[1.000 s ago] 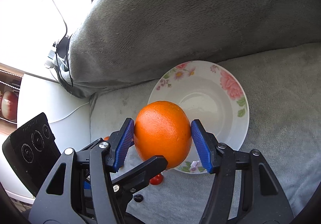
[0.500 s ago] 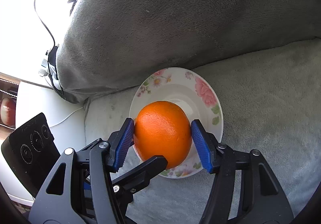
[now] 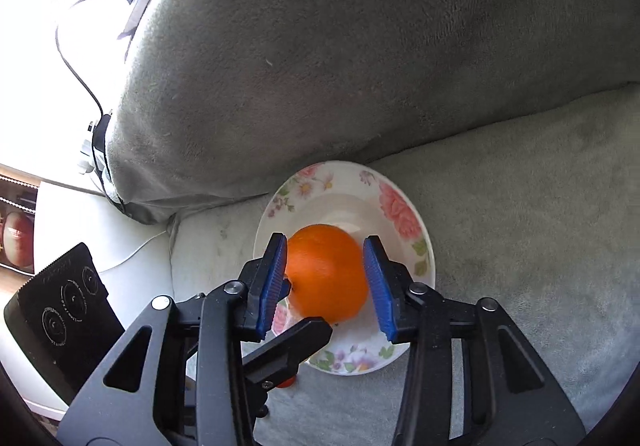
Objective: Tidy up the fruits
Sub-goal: 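Carry the large orange onto the floral plate beside the grapefruit segment, then open the right gripper to release the orange and withdraw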
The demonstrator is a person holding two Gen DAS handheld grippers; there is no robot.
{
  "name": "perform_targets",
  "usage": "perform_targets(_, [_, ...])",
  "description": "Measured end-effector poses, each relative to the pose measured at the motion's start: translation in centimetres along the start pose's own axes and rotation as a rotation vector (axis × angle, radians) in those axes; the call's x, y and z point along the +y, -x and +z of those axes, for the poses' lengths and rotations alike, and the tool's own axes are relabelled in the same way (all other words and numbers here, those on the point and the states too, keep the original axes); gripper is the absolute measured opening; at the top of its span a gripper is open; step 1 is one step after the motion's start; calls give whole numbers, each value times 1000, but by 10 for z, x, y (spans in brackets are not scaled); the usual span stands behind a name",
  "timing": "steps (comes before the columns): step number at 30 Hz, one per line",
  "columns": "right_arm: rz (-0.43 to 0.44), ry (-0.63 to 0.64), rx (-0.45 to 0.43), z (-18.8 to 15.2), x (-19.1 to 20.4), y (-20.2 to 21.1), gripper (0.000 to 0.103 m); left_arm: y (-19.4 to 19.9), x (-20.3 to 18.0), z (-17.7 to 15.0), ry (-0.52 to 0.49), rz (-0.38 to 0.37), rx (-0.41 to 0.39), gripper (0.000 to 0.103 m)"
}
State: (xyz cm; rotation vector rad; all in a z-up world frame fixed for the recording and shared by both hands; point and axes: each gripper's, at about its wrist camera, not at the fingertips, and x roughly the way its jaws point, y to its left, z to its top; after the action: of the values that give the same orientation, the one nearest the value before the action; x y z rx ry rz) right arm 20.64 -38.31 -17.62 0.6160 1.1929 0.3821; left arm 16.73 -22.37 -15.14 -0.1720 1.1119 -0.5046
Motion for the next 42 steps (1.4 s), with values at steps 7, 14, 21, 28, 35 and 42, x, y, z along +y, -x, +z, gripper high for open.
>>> perform_targets(7, [-6, -5, -14, -2, 5, 5, 43, 7, 3, -5, 2, 12, 0, 43])
perform_targets(14, [-47, 5, -32, -7, 12, 10, 49, 14, 10, -9, 16, 18, 1, 48])
perform_targets(21, [-130, 60, -82, -20, 26, 24, 67, 30, 19, -25, 24, 40, -4, 58])
perform_targets(28, [-223, 211, -104, -44, 59, 27, 71, 53, 36, -48, 33, 81, -22, 58])
perform_targets(35, [-267, 348, -122, -77, 88, 18, 71, 83, 76, -64, 70, 127, -45, 58])
perform_targets(42, [-283, 489, -103, -109, 114, 5, 71, 102, 116, -82, 121, 193, -41, 58])
